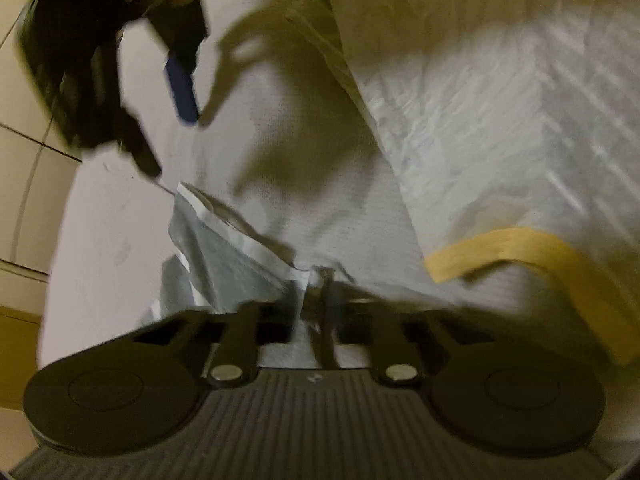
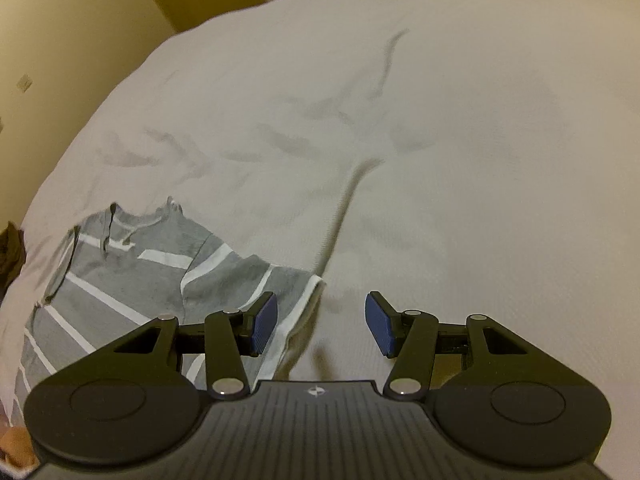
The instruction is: Fold clothes
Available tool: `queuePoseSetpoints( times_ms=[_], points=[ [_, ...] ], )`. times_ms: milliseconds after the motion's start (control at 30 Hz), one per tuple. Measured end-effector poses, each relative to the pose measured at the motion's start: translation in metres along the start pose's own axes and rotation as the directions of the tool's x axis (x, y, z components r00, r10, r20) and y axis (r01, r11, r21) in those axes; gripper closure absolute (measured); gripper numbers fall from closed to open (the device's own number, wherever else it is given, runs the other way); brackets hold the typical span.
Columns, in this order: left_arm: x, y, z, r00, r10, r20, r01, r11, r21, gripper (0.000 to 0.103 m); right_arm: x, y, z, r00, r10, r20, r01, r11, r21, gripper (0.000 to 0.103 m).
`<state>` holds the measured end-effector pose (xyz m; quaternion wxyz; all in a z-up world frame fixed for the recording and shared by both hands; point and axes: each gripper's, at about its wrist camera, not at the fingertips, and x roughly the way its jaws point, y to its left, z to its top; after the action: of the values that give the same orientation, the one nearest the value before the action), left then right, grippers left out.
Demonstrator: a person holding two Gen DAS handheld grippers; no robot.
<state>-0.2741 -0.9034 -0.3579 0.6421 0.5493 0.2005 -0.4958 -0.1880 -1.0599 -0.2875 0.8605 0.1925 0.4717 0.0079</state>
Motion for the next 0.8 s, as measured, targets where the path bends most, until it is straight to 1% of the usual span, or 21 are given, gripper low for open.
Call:
queuePoseSetpoints(
  times_ms=[100, 167, 200, 267, 300, 333, 400, 433, 467, 500, 533, 567, 600, 633, 667, 700, 733, 767, 800],
  points=[
    [0.007, -0.003, 0.004, 0.999, 0.031, -0.007, -0.031, 0.999, -0.011, 0.102, 0.023, 0.003, 0.012, 0.999, 0.018, -0.035, -0.019, 0.999, -0.037, 0.050],
    [0.011, -0.004, 0.006, 0.999, 0.050, -0.010, -0.050, 0.998, -0.024, 0.102, 0.037, 0.004, 0.017, 0.998, 0.017, -0.059, -0.019, 1.000, -0.024, 0.053],
    [0.009, -0.001, 0.004, 0.999, 0.052, 0.000, -0.052, 0.997, -0.057, 0.102, 0.044, 0.004, 0.020, 0.997, 0.018, -0.070, -0.019, 1.000, -0.014, 0.059],
    [0.005, 0.006, 0.000, 0.998, 0.054, 0.023, -0.050, 0.991, -0.122, 0.102, 0.054, 0.003, 0.024, 0.995, 0.032, -0.089, -0.031, 0.999, 0.013, 0.074],
    [0.003, 0.010, -0.002, 0.998, 0.053, 0.036, -0.047, 0.987, -0.156, 0.102, 0.057, 0.002, 0.026, 0.994, 0.032, -0.106, -0.029, 0.999, 0.030, 0.098],
    [0.000, 0.015, -0.004, 0.997, 0.051, 0.051, -0.040, 0.980, -0.196, 0.102, 0.056, 0.000, 0.027, 0.993, 0.007, -0.119, -0.003, 0.999, 0.037, 0.103],
    [-0.008, 0.023, -0.007, 0.996, 0.050, 0.079, -0.026, 0.958, -0.285, 0.102, 0.049, 0.001, 0.029, 0.991, -0.027, -0.133, 0.033, 0.999, 0.043, 0.103],
    [-0.011, 0.030, -0.011, 0.994, 0.043, 0.097, -0.007, 0.939, -0.343, 0.102, 0.045, 0.003, 0.031, 0.989, -0.039, -0.140, 0.046, 0.998, 0.045, 0.103],
    [-0.014, 0.037, -0.015, 0.992, 0.033, 0.118, 0.018, 0.912, -0.410, 0.102, 0.042, 0.007, 0.032, 0.988, -0.056, -0.147, 0.061, 0.998, 0.033, 0.103],
    [-0.015, 0.046, -0.022, 0.990, 0.017, 0.141, 0.057, 0.865, -0.499, 0.102, 0.039, 0.015, 0.034, 0.985, -0.076, -0.153, 0.077, 0.997, 0.003, 0.103],
    [-0.016, 0.055, -0.030, 0.986, 0.003, 0.165, 0.095, 0.808, -0.582, 0.102, 0.037, 0.024, 0.037, 0.983, -0.096, -0.158, 0.093, 0.995, -0.026, 0.103],
    [-0.018, 0.064, -0.037, 0.982, -0.009, 0.191, 0.134, 0.742, -0.657, 0.102, 0.034, 0.033, 0.040, 0.980, -0.112, -0.162, 0.105, 0.993, -0.055, 0.103],
    [-0.018, 0.072, -0.046, 0.977, -0.017, 0.214, 0.172, 0.661, -0.730, 0.102, 0.034, 0.044, 0.044, 0.981, -0.108, -0.163, 0.097, 0.992, -0.079, 0.103],
    [-0.016, 0.078, -0.062, 0.974, -0.024, 0.225, 0.201, 0.543, -0.815, 0.102, 0.035, 0.054, 0.049, 0.983, -0.087, -0.164, 0.073, 0.994, -0.087, 0.103],
    [-0.014, 0.084, -0.078, 0.971, -0.028, 0.236, 0.227, 0.413, -0.882, 0.102, 0.037, 0.062, 0.053, 0.985, -0.053, -0.162, 0.038, 0.995, -0.091, 0.102],
    [-0.012, 0.091, -0.094, 0.968, -0.031, 0.249, 0.247, 0.274, -0.929, 0.102, 0.039, 0.070, 0.058, 0.988, 0.025, -0.152, -0.038, 0.996, -0.081, 0.096],
    [-0.010, 0.097, -0.110, 0.965, -0.032, 0.261, 0.263, 0.129, -0.956, 0.102, 0.040, 0.077, 0.062, 0.986, 0.094, -0.136, -0.105, 0.992, -0.072, 0.095],
    [-0.007, 0.102, -0.126, 0.963, -0.031, 0.269, 0.269, -0.011, -0.963, 0.102, 0.040, 0.080, 0.066, 0.986, 0.131, -0.104, -0.138, 0.988, -0.062, 0.090],
    [-0.004, 0.101, -0.142, 0.965, -0.030, 0.260, 0.255, -0.122, -0.959, 0.102, 0.040, 0.082, 0.068, 0.985, 0.156, -0.078, -0.161, 0.985, -0.055, 0.081]
  ],
)
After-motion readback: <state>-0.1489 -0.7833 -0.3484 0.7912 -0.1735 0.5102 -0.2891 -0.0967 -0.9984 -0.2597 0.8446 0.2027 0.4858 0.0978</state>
